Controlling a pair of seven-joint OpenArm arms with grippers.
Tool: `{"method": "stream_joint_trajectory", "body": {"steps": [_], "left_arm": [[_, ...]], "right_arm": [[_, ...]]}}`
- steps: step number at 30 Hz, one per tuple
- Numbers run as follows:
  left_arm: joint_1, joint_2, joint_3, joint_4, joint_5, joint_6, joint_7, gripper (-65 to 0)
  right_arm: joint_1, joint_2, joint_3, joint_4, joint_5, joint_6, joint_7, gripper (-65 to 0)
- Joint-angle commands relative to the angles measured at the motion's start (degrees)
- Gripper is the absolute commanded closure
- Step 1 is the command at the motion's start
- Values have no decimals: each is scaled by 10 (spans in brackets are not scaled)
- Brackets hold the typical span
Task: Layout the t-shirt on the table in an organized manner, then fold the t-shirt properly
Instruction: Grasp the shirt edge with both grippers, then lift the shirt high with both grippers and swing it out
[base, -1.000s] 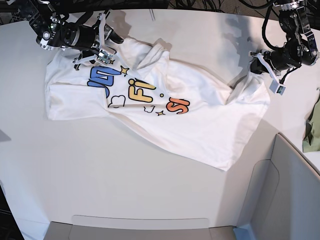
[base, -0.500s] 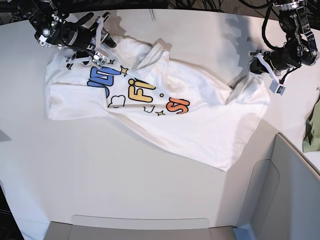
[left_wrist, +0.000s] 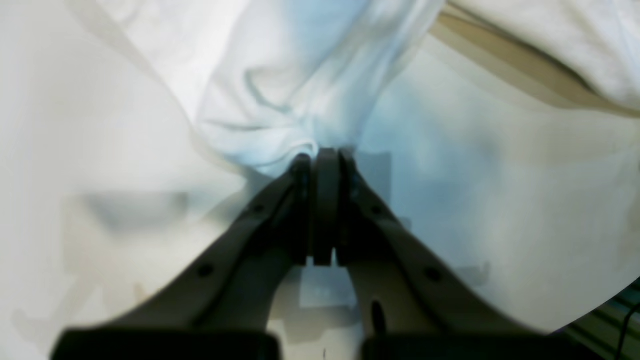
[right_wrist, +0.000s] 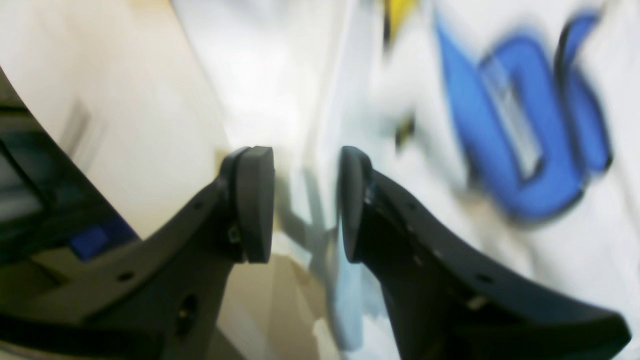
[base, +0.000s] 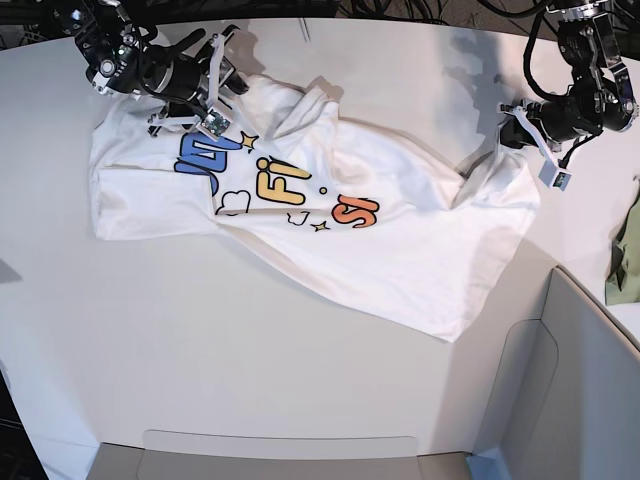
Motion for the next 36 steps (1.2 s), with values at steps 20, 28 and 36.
{"method": "stream_joint_trajectory", "body": {"steps": [20,28,36], "left_arm": [[-2,-11,-5,8,-8,-1,-7,0],[-4,-12,-7,11,-8,-1,-7,0],[-59,-25,-60,48,-8,-1,-3,0]], "right_arm": [[6,2,4,-18,0,1,-2,-19],[8,2,10,12,1,-1,-2,0],[63,3,90,12,1,0,-1,0]]}}
